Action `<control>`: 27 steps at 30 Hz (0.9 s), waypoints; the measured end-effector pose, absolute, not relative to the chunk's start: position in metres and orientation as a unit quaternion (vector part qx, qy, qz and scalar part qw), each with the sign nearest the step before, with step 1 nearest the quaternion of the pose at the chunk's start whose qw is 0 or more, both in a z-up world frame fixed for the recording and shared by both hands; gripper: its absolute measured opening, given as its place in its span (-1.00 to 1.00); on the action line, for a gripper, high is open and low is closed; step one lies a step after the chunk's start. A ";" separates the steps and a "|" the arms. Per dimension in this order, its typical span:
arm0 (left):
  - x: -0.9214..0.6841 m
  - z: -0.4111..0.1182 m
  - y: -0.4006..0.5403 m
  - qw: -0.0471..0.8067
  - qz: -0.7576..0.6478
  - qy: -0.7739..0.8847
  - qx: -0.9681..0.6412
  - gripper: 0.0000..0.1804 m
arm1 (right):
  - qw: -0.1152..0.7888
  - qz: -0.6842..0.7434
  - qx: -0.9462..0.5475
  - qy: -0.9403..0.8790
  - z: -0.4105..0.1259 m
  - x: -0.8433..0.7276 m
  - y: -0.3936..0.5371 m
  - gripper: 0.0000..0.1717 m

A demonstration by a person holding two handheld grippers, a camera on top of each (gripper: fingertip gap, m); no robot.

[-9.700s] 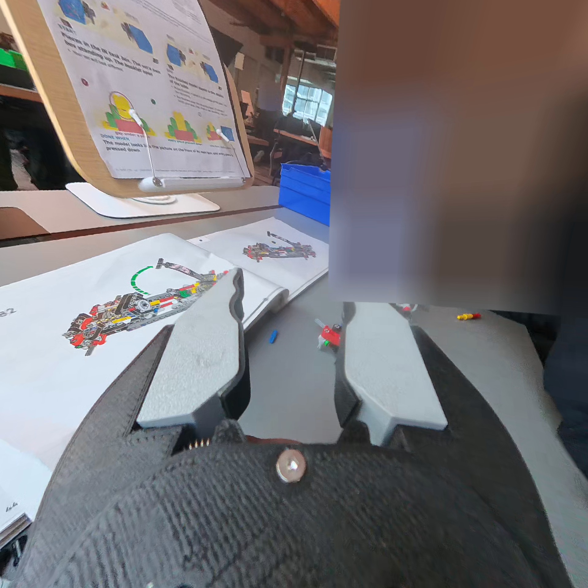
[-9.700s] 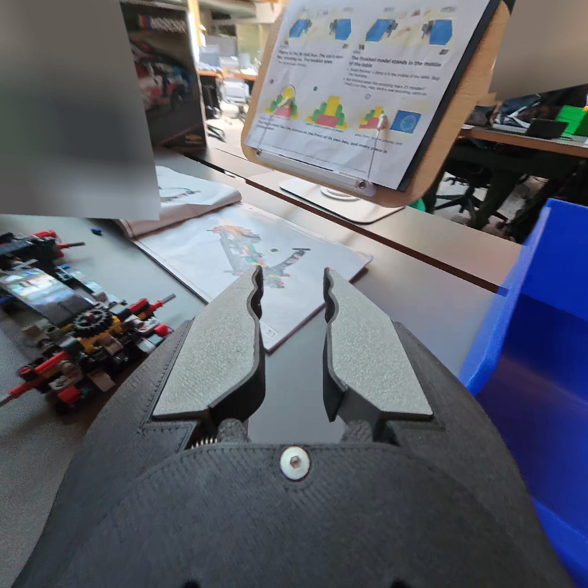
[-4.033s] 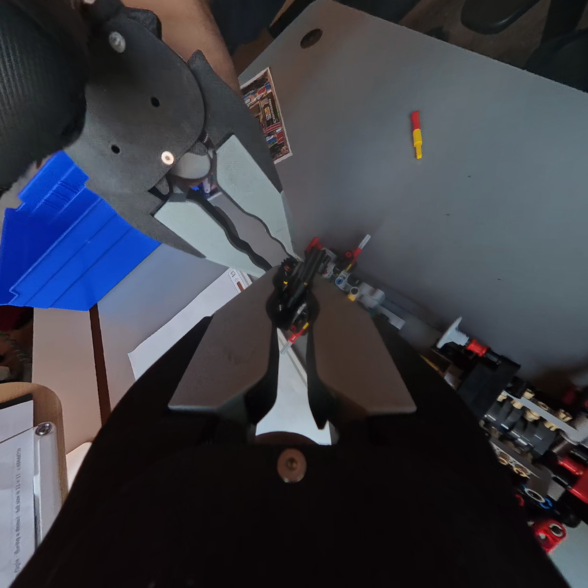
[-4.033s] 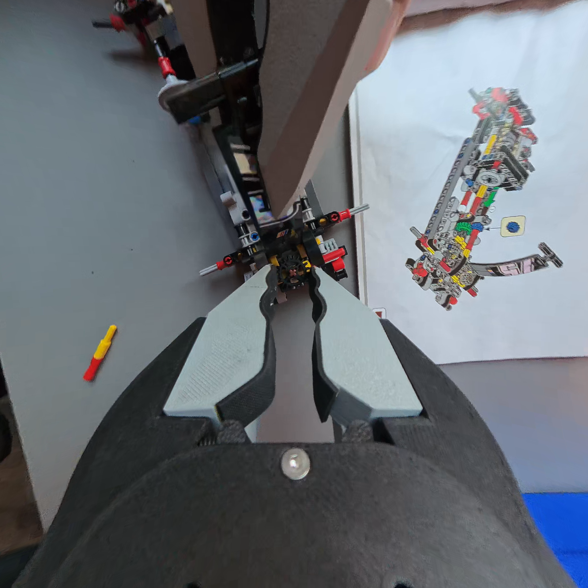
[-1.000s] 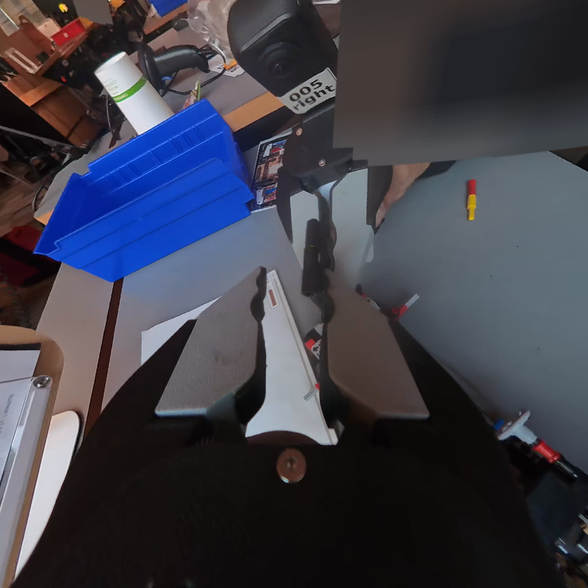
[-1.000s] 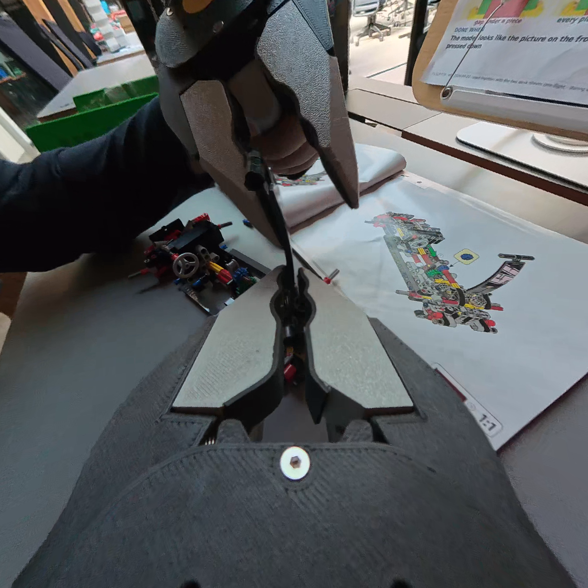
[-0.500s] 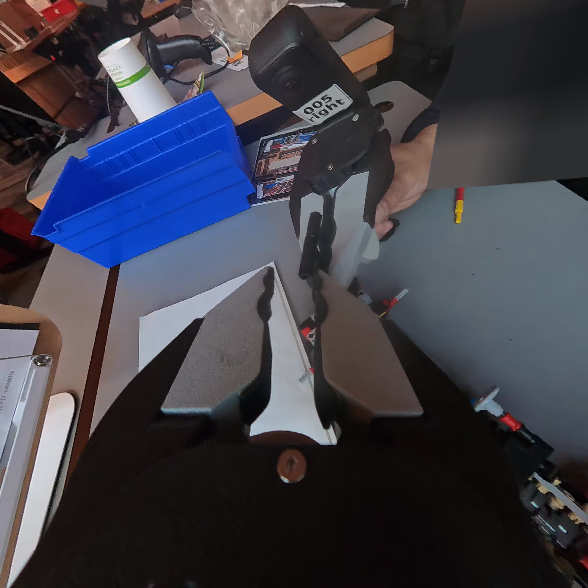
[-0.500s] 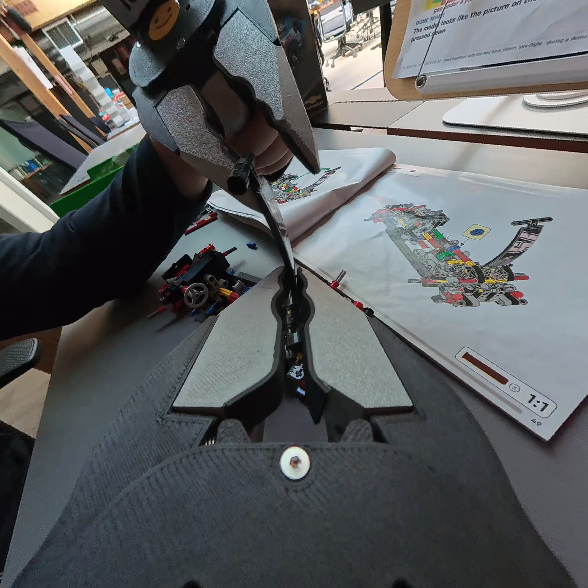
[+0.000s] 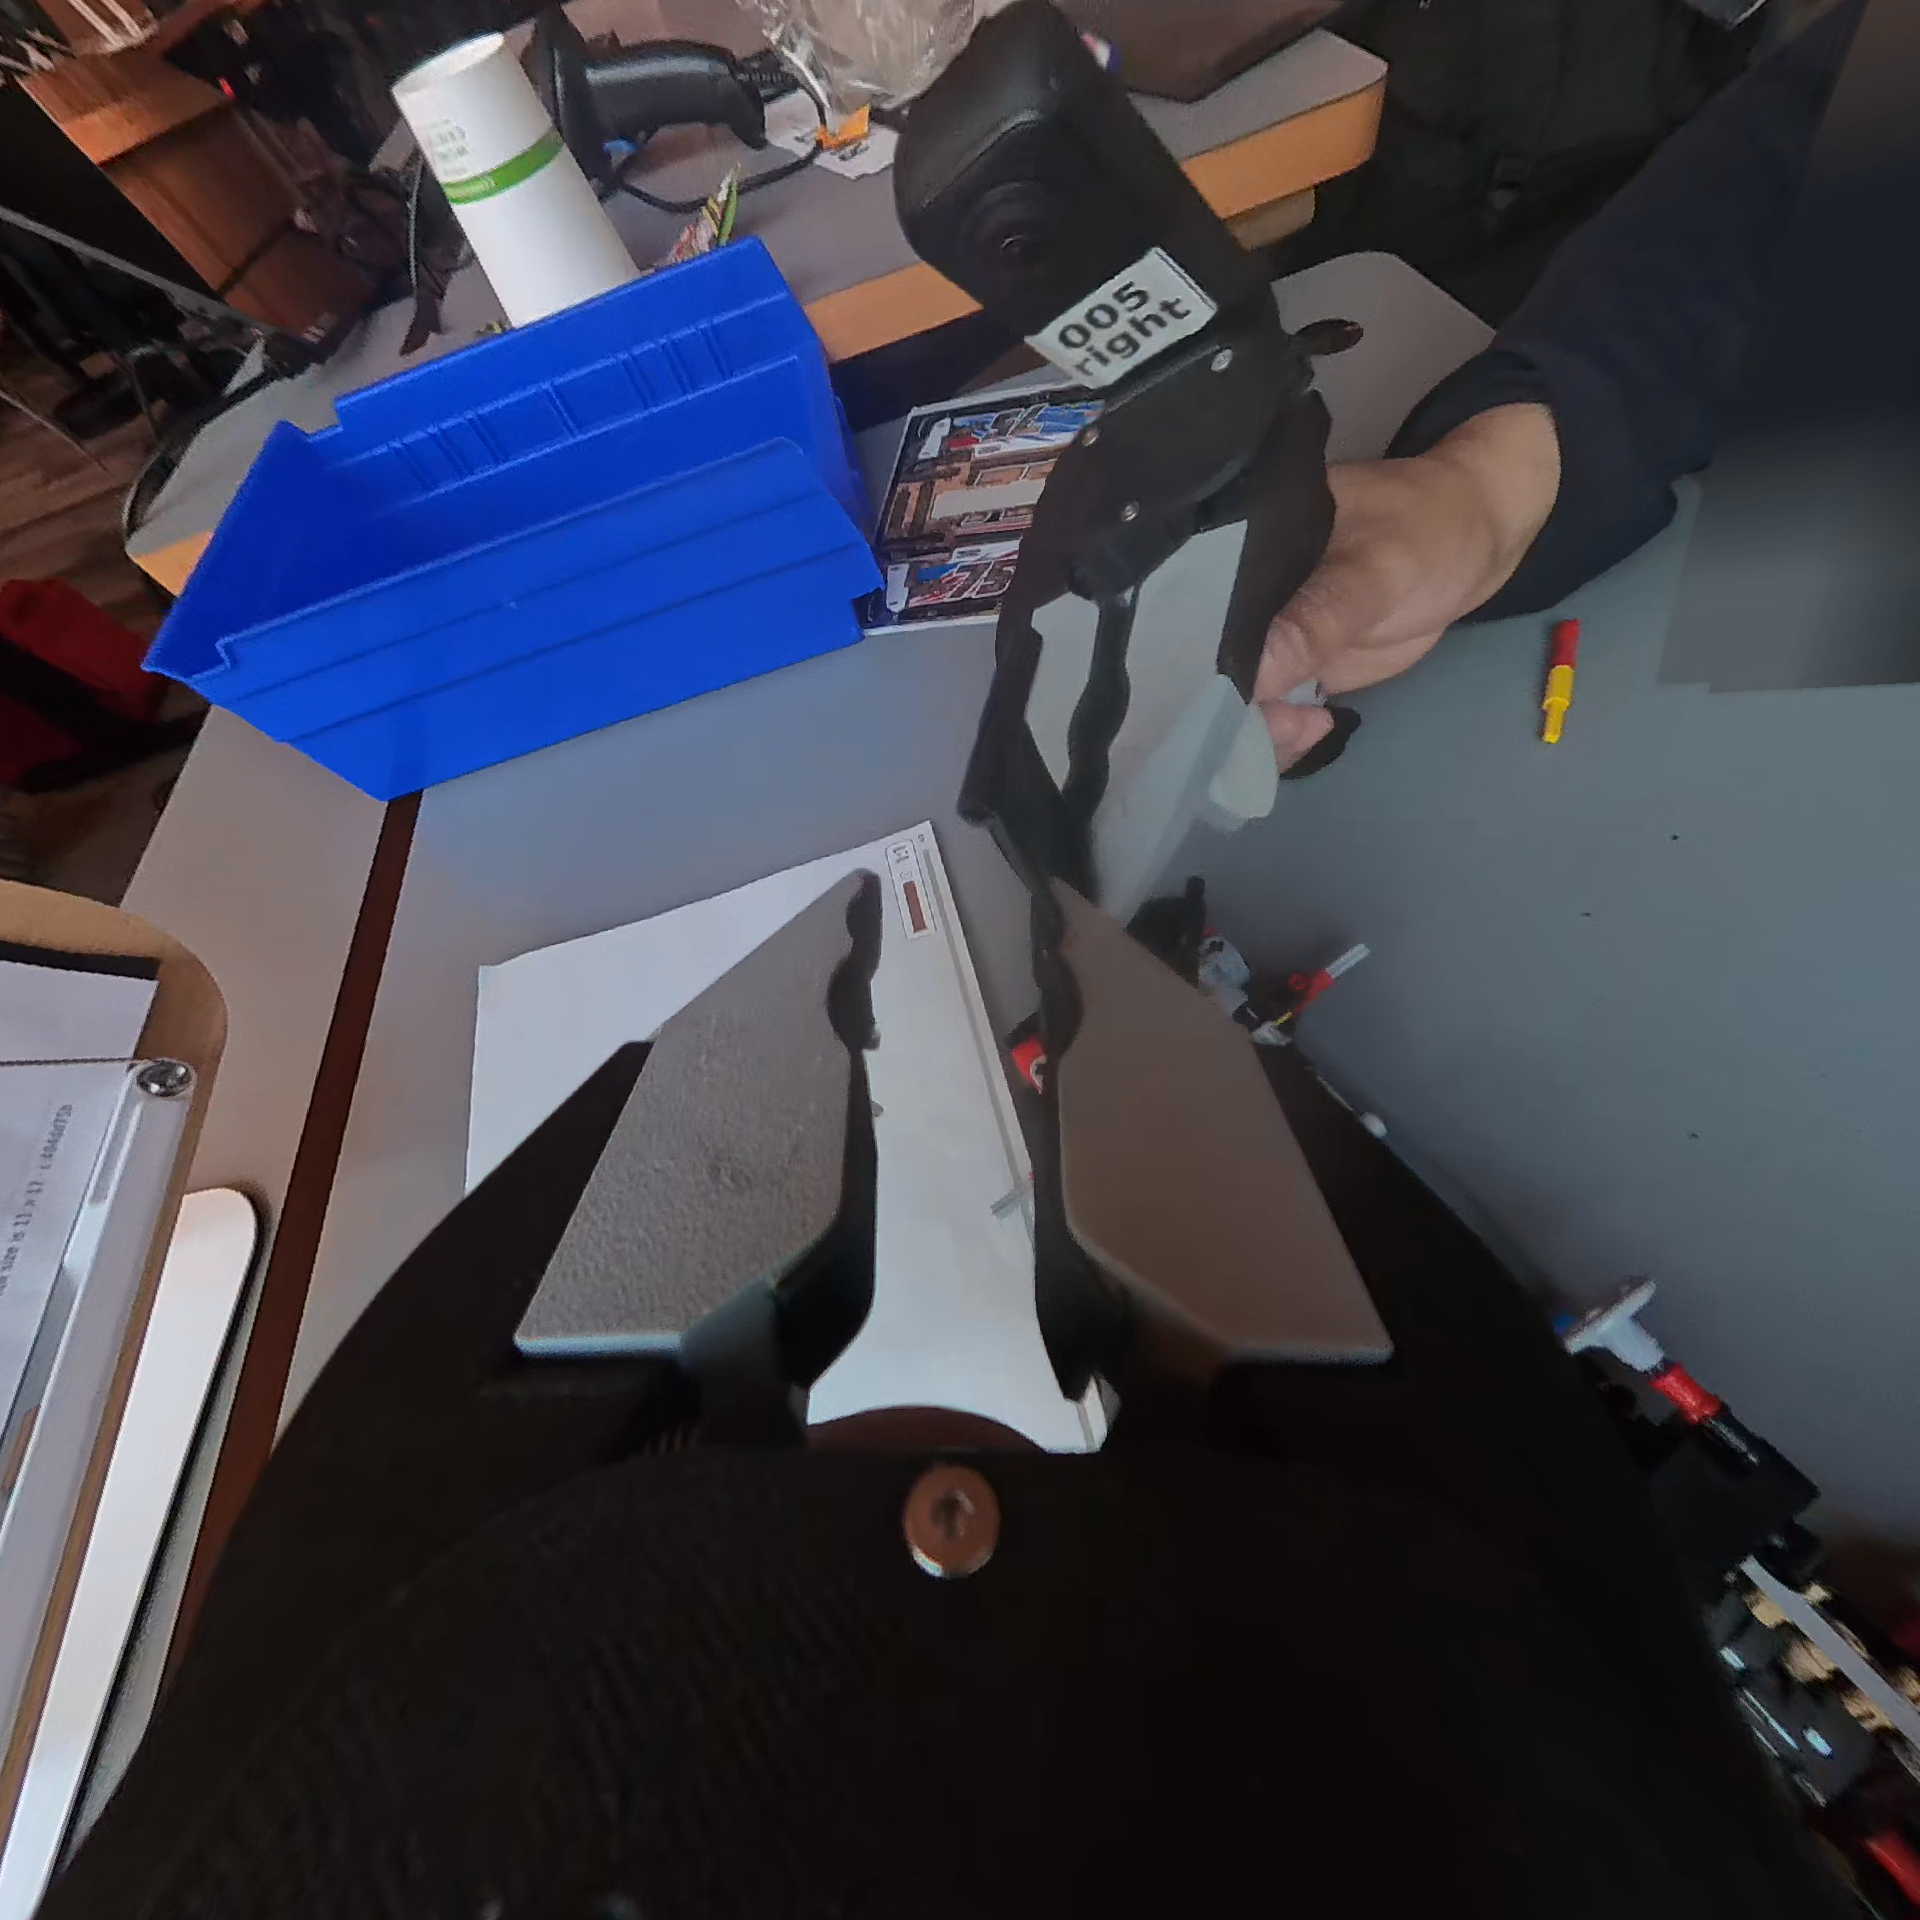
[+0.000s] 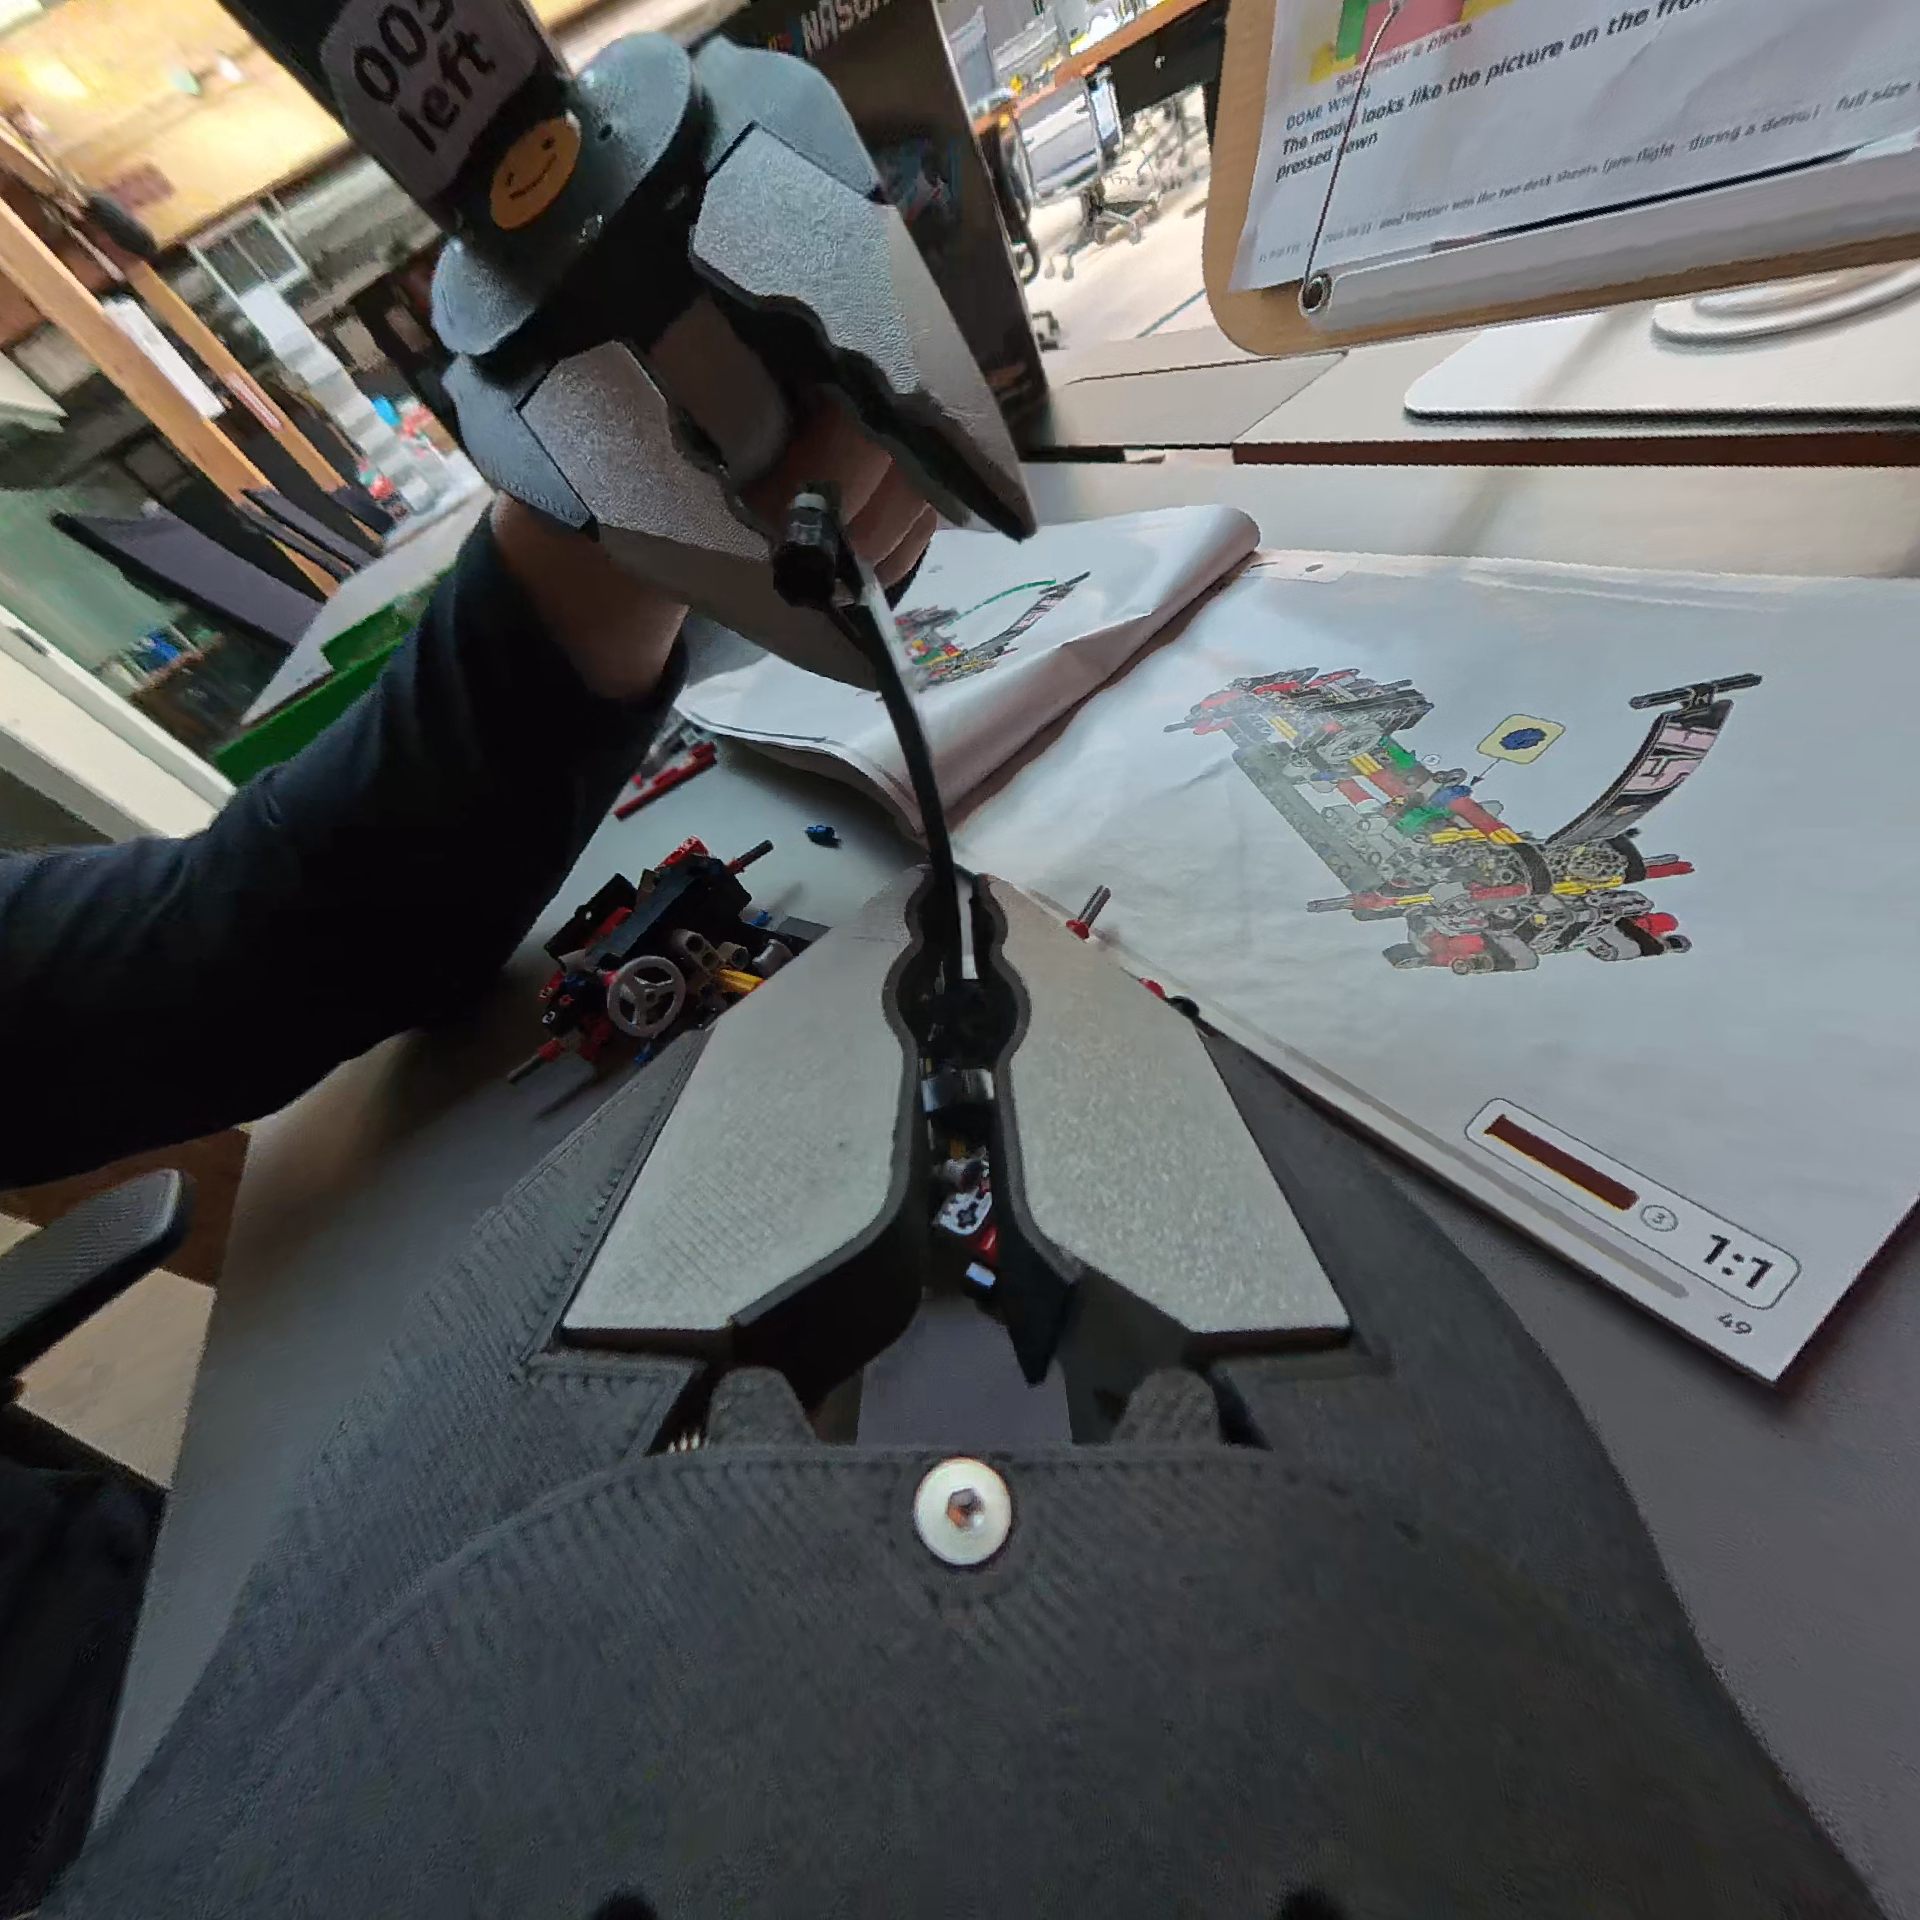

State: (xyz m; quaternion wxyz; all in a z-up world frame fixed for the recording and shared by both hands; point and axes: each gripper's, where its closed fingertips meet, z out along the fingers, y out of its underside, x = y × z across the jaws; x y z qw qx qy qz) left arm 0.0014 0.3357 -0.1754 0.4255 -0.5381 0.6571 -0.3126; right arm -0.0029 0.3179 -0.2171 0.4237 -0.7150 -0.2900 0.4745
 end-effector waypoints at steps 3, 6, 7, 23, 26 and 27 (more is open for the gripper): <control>-0.004 -0.183 0.332 0.396 -0.312 0.665 -0.551 -0.71 | 0.412 0.506 -0.711 -0.263 -0.216 -0.003 0.319 -1.00; -0.007 -0.202 0.326 0.352 -0.301 0.686 -0.561 -0.70 | 0.413 0.513 -0.709 -0.251 -0.216 -0.005 0.317 -0.98; -0.005 -0.207 0.324 0.344 -0.298 0.691 -0.562 -0.70 | 0.416 0.510 -0.710 -0.250 -0.216 -0.005 0.317 -0.99; 0.002 -0.223 0.326 0.324 -0.298 0.696 -0.567 -0.92 | 0.441 0.478 -0.720 -0.241 -0.218 -0.003 0.318 -0.96; 0.004 -0.210 0.324 0.343 -0.321 0.686 -0.556 -0.82 | 0.444 0.470 -0.723 -0.245 -0.219 -0.004 0.318 -0.96; 0.006 -0.203 0.324 0.360 -0.328 0.679 -0.549 -0.74 | 0.444 0.467 -0.723 -0.248 -0.219 -0.005 0.317 -0.99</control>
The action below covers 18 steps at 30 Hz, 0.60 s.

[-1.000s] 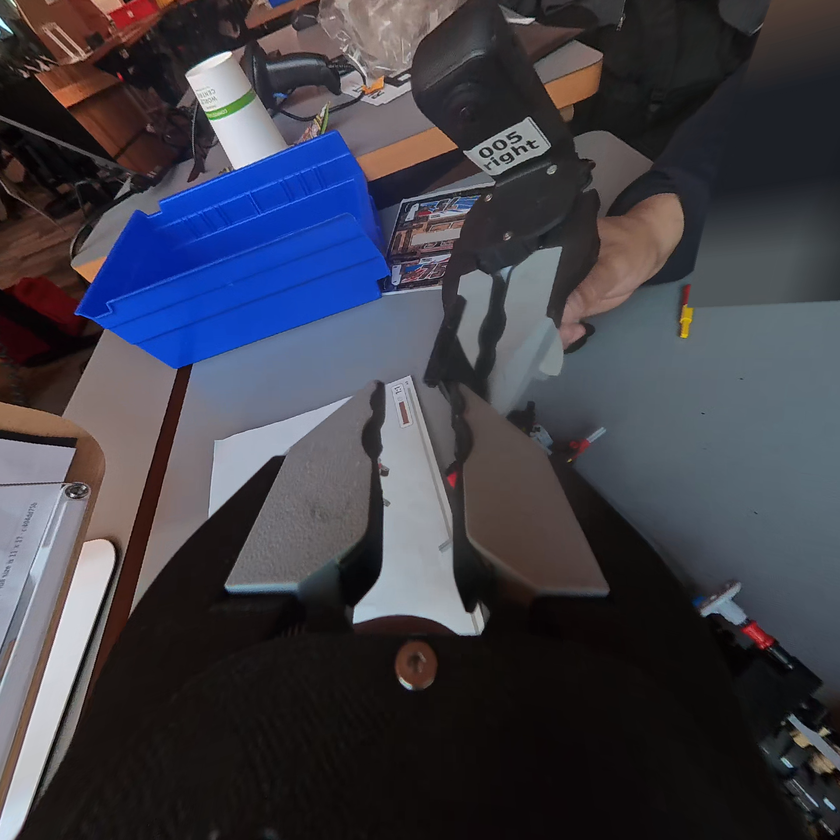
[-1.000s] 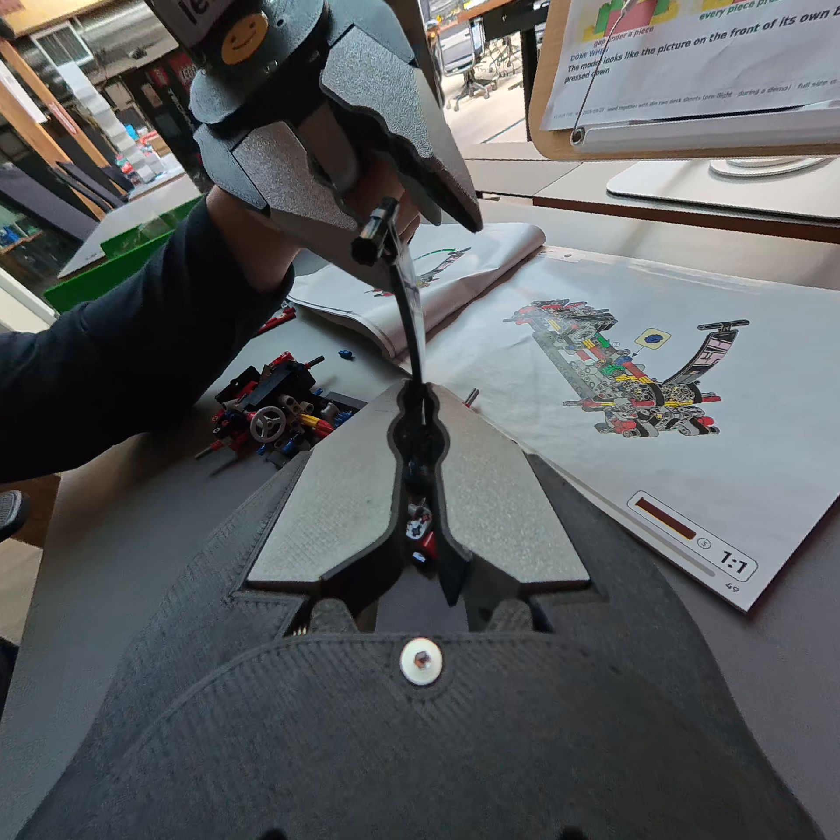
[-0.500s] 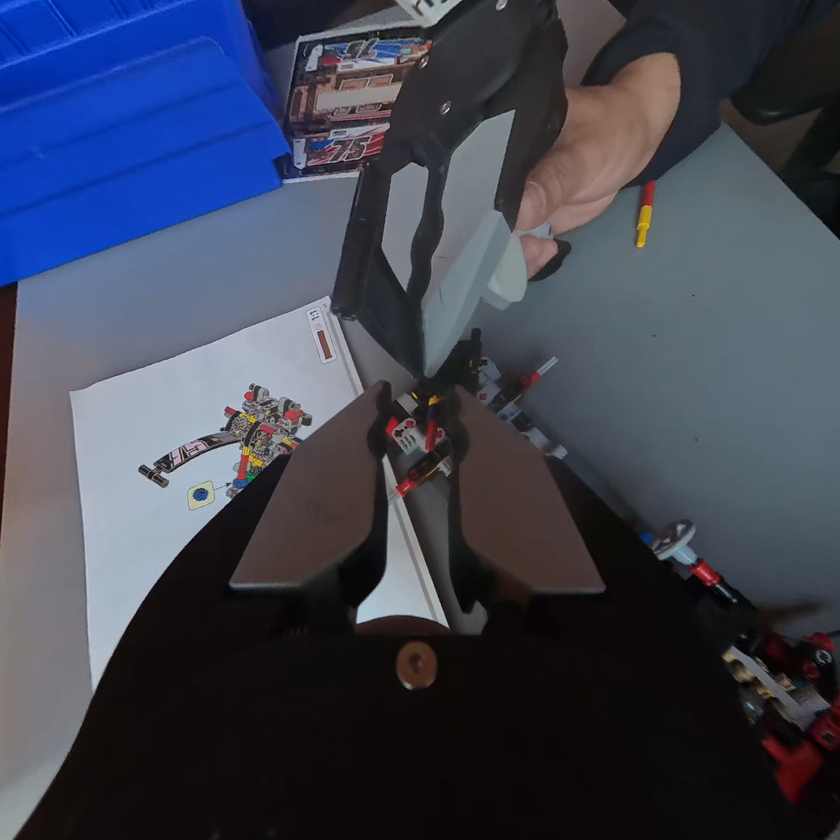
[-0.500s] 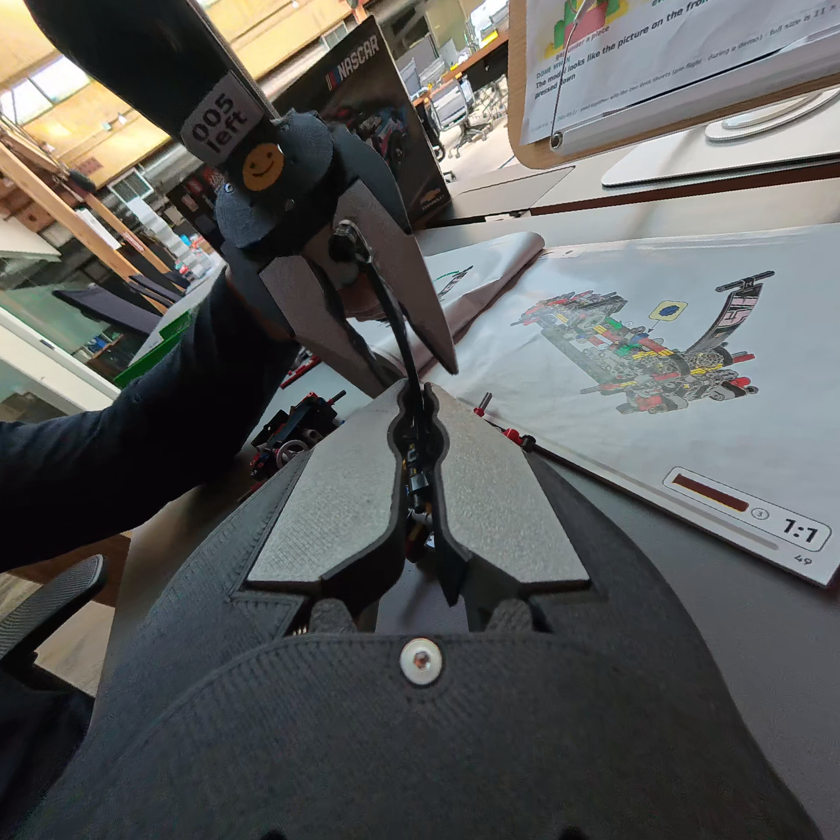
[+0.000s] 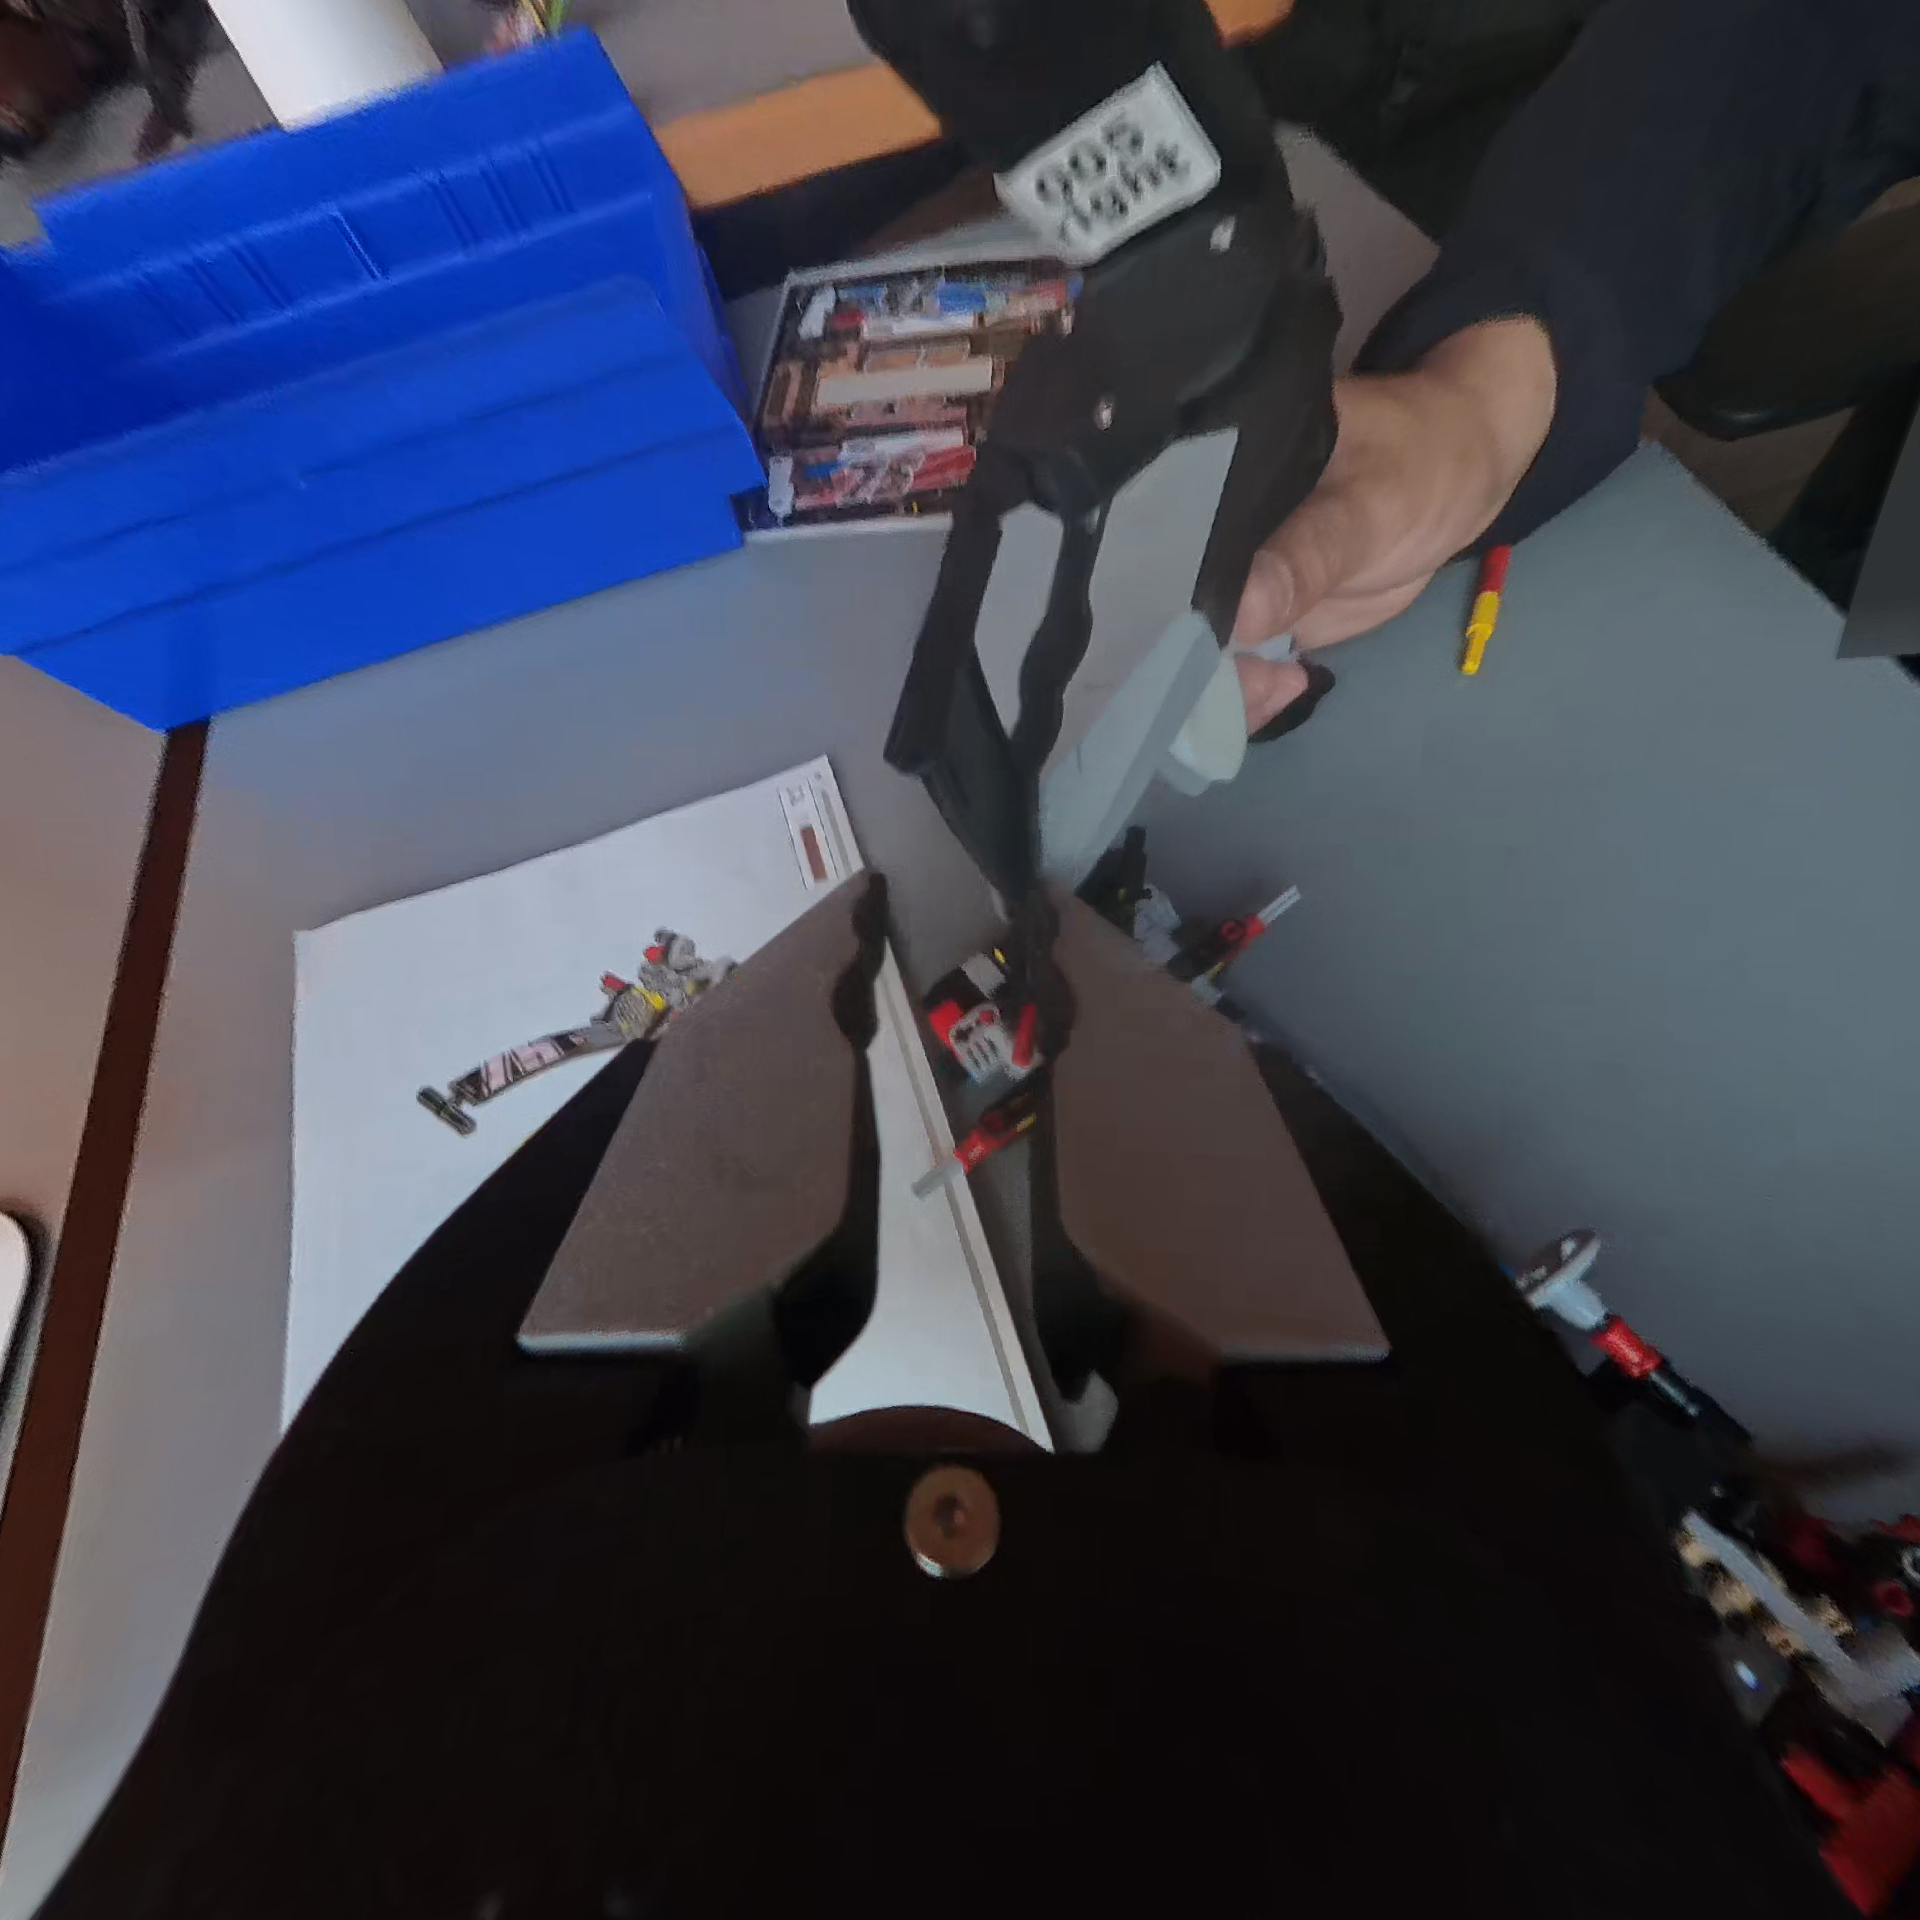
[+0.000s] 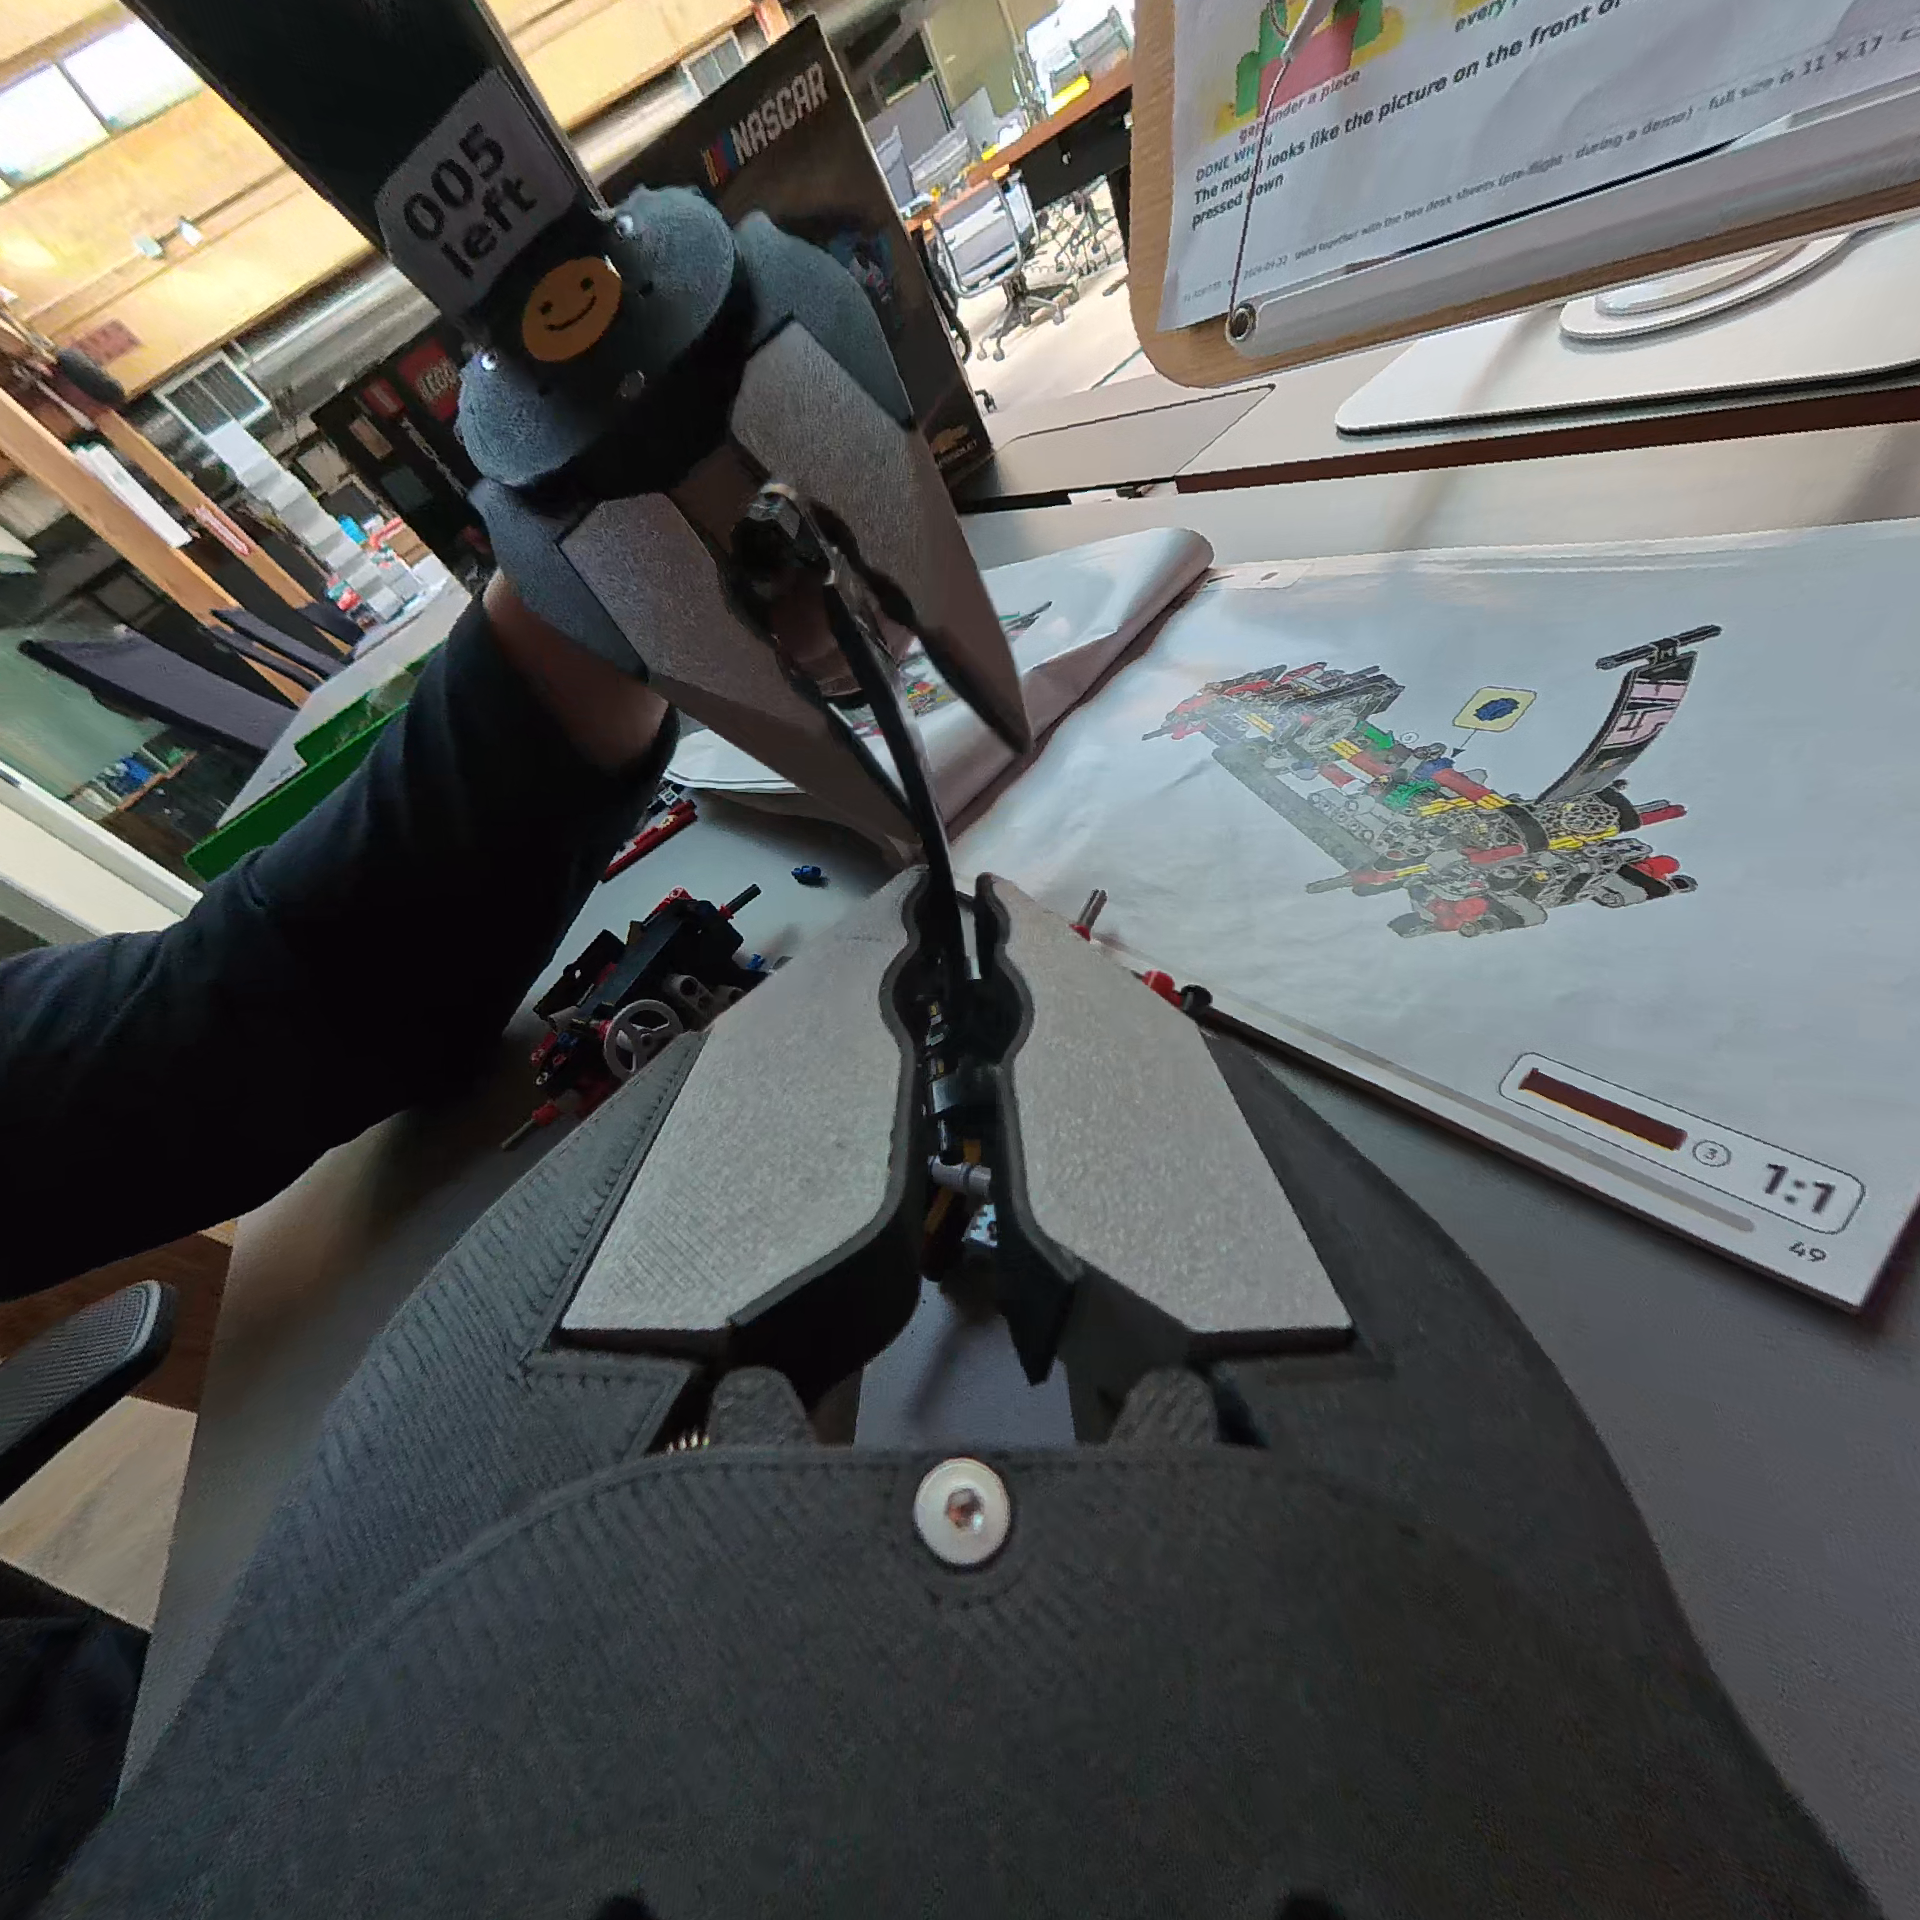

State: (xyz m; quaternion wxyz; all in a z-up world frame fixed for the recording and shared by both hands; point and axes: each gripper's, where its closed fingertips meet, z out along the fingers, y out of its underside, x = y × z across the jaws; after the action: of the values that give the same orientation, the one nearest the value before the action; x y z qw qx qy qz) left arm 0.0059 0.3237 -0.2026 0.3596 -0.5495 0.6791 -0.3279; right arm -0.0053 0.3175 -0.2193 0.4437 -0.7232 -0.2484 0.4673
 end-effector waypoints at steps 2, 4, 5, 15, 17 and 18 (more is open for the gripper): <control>0.011 -0.187 0.320 0.386 -0.354 0.665 -0.532 -0.69 | 0.446 0.459 -0.725 -0.256 -0.220 -0.007 0.316 -1.00; 0.016 -0.177 0.319 0.404 -0.375 0.652 -0.521 -0.76 | 0.449 0.449 -0.726 -0.265 -0.221 -0.008 0.315 -1.00; 0.017 -0.174 0.321 0.411 -0.377 0.646 -0.522 -0.85 | 0.450 0.444 -0.727 -0.268 -0.222 -0.008 0.315 -1.00; 0.021 -0.173 0.323 0.414 -0.382 0.638 -0.525 -0.90 | 0.453 0.423 -0.730 -0.288 -0.224 -0.008 0.314 -0.87; 0.020 -0.173 0.325 0.415 -0.384 0.636 -0.526 -0.90 | 0.461 0.408 -0.730 -0.298 -0.224 -0.007 0.314 -0.92; 0.020 -0.173 0.325 0.415 -0.386 0.635 -0.526 -0.90 | 0.466 0.400 -0.729 -0.302 -0.224 -0.006 0.314 -0.95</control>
State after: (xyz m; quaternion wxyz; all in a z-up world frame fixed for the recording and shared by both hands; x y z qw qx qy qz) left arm 0.0199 0.3249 -0.1734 0.4146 -0.5256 0.6346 -0.3861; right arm -0.0057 0.3145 -0.2236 0.4656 -0.7292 -0.3022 0.4002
